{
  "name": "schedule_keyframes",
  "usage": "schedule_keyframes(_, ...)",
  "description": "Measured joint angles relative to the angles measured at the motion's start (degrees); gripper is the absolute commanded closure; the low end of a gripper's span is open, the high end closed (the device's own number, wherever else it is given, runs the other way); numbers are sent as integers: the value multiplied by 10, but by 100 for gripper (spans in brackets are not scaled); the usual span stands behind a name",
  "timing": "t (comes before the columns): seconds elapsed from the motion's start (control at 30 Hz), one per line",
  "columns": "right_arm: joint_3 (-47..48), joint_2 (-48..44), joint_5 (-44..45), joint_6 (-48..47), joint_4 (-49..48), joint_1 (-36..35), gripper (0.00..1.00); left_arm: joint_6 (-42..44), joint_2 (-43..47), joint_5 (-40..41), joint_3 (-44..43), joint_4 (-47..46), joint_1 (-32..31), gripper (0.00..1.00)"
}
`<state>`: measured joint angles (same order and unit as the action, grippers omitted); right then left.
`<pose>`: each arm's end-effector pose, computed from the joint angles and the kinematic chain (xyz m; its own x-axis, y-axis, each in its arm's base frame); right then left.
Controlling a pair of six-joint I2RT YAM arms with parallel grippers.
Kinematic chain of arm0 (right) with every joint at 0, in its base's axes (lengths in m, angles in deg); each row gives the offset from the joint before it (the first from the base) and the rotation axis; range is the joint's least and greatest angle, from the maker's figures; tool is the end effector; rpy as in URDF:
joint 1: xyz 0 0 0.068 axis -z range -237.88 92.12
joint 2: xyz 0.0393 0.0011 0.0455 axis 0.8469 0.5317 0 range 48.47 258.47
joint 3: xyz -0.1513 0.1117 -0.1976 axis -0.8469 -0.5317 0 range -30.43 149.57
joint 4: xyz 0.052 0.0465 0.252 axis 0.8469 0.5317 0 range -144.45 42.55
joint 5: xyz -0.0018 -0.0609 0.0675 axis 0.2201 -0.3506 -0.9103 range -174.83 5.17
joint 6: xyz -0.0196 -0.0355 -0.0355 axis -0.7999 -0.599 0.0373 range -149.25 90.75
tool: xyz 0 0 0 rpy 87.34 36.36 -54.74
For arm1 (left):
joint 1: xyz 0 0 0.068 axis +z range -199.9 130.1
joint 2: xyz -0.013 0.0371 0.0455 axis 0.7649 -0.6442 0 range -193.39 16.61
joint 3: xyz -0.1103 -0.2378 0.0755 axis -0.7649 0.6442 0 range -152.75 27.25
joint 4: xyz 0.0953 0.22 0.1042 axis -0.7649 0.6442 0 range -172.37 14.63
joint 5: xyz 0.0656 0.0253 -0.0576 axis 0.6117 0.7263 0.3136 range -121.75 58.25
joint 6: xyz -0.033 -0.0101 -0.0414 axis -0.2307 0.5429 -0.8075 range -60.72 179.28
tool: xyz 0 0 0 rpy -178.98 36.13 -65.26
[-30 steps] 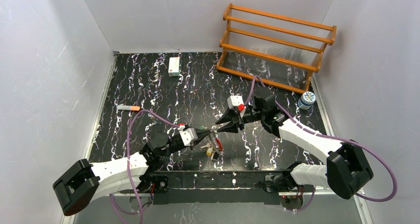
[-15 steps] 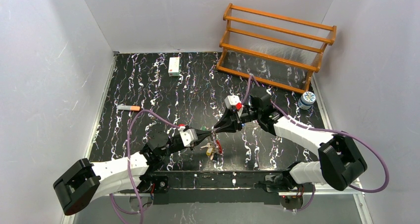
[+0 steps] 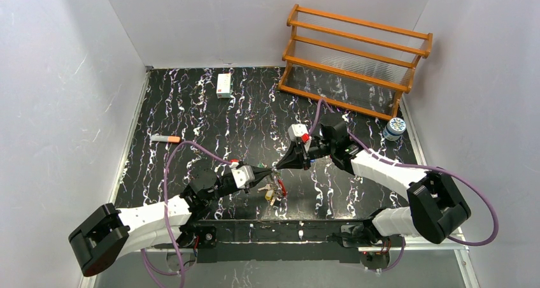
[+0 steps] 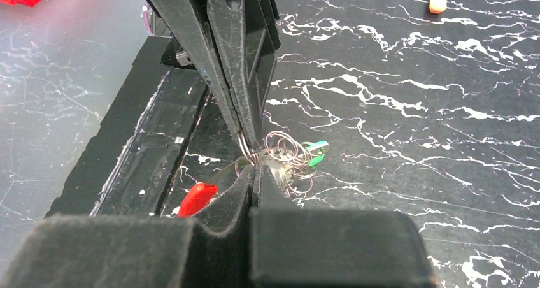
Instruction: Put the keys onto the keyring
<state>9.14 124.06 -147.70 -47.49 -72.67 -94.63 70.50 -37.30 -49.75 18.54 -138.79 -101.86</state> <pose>0.2004 0.1892 0.2461 0.0654 -0.1294 -0.9894 -0.9806 -0.1919 -0.0398 0.1057 -0.1529 0.2162 0.2998 -0.0827 -0.9504 0.8946 0.3703 0.2500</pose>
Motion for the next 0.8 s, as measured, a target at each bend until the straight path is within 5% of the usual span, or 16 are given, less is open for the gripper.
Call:
schedule_keyframes(0.33, -16, 1, 38, -15, 16, -1, 98, -1, 0, 0, 0, 0, 0, 100)
schedule_keyframes(0.53, -18, 1, 58, -21, 15, -1, 59, -2, 0, 0, 0, -2, 0, 100)
schedule_keyframes(0.8, -40, -29, 53, -8, -35, -1, 52, -2, 0, 0, 0, -2, 0, 100)
